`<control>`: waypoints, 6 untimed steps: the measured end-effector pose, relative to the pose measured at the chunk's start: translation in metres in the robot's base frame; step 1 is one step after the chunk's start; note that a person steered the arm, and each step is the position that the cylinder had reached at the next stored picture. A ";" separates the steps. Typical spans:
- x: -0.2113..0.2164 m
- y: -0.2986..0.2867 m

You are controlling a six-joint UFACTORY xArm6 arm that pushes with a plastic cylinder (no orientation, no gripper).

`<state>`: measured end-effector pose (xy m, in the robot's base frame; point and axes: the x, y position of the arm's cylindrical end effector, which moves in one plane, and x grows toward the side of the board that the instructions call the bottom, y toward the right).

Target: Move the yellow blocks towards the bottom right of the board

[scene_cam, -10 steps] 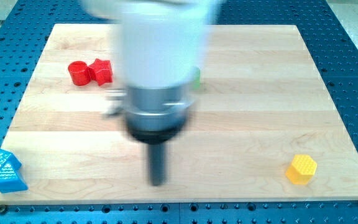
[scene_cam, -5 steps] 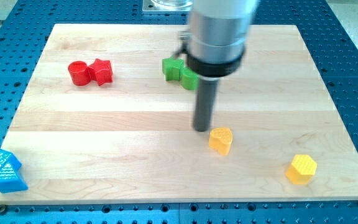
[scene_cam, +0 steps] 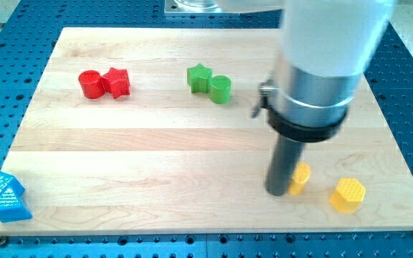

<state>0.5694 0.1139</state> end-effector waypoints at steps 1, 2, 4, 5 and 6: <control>0.000 0.023; 0.041 0.012; 0.049 0.000; 0.049 -0.026; 0.049 -0.069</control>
